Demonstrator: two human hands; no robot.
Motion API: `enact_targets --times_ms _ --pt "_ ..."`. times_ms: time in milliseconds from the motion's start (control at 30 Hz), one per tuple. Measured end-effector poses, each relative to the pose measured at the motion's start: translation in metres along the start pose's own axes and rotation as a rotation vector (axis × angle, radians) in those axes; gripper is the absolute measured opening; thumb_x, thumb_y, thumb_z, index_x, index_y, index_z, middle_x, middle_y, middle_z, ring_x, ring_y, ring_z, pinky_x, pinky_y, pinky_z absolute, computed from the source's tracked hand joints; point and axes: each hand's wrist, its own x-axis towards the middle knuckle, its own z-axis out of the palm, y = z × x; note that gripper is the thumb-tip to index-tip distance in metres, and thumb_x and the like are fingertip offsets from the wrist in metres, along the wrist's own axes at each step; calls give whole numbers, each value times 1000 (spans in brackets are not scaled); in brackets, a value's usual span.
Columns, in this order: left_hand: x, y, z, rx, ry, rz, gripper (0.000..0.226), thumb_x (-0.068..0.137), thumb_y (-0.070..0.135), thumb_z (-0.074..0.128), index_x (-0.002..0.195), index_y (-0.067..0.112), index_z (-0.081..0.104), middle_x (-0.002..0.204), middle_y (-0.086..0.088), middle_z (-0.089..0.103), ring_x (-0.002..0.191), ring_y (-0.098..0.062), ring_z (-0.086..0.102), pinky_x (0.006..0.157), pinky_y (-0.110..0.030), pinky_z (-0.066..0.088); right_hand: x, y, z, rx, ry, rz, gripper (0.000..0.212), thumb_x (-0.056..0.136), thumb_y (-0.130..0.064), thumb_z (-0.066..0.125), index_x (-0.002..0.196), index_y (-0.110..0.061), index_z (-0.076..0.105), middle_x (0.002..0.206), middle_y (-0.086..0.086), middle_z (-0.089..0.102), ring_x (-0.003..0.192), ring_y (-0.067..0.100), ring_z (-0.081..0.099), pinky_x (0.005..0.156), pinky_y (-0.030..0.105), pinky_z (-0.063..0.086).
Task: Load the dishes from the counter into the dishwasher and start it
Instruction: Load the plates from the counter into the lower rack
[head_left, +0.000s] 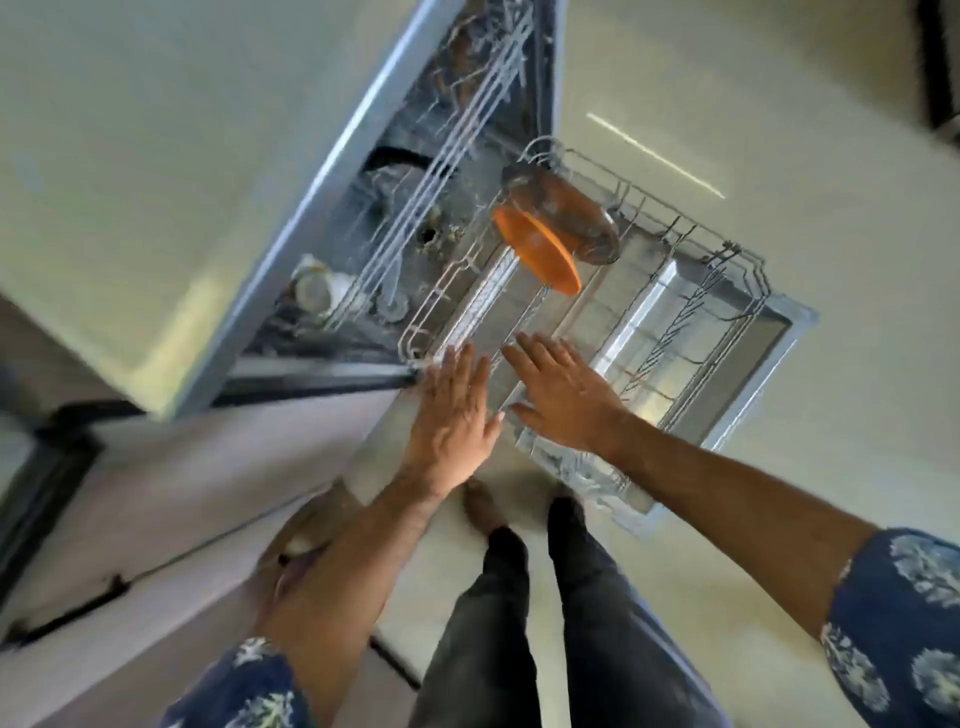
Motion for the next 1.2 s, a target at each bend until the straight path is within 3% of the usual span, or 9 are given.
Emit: enact_targets --times_ms 100,300,400,533,667,833,933,1067,1200 --pt "-80 5 -17 -59 12 -125 76 100 53 32 158 6 19 164 -23 13 152 -40 16 120 -55 22 -28 -50 -15 -45 -73 -85 83 93 -53 54 157 -14 16 162 13 21 149 34 21 121 49 20" --pt "-220 -14 -31 -121 52 -355 75 101 52 35 159 10 13 167 -17 8 154 -36 8 123 -55 17 -63 -153 -34 -137 -147 -303 83 96 -56 44 159 -17 6 165 9 13 150 30 16 122 47 15" --pt "-295 -42 -29 -154 154 -515 74 101 52 27 160 12 8 168 -13 -2 155 -33 -5 124 -54 9 -62 -224 -48 -226 -102 -457 81 97 -55 43 159 -18 6 166 8 11 152 28 14 123 49 13" --pt "-389 -73 -30 -166 304 -714 73 102 49 31 160 13 6 168 -12 -7 154 -32 -9 124 -54 4 -60 -322 -76 -347 -34 -608 81 97 -54 45 159 -16 9 164 9 14 150 28 17 122 47 17" --pt "-480 -102 -32 -233 465 -864 71 102 43 39 160 13 11 168 -11 -5 154 -33 -7 124 -54 4 -70 -422 -91 -413 37 -758 77 97 -52 46 157 -13 17 161 12 23 144 30 29 118 45 25" --pt "-574 -143 -21 -321 559 -1059 68 102 42 41 159 14 15 168 -11 1 155 -31 -1 124 -50 0 -85 -533 -82 -360 15 -891 69 100 -45 48 156 -13 23 161 10 26 146 27 28 120 45 24" --pt "-614 -167 -11 -385 605 -1158 67 101 40 44 158 16 19 168 -9 7 155 -28 4 124 -49 5 -87 -587 -73 -337 -6 -959 66 99 -39 53 152 -8 29 154 13 35 141 29 35 118 44 28" --pt "-646 -199 -1 -505 722 -1209 58 98 27 51 152 13 33 161 -10 28 151 -26 22 122 -49 21 -69 -639 -55 -320 -50 -980 64 97 -34 57 150 -7 33 149 13 41 136 30 40 116 39 31" --pt "-654 -232 2 -907 1043 -1266 48 96 14 58 142 7 45 138 -13 51 128 -25 50 109 -40 41 -32 -682 -36 -149 -206 -818 65 97 -32 58 152 -9 31 150 16 39 136 32 41 112 39 32"
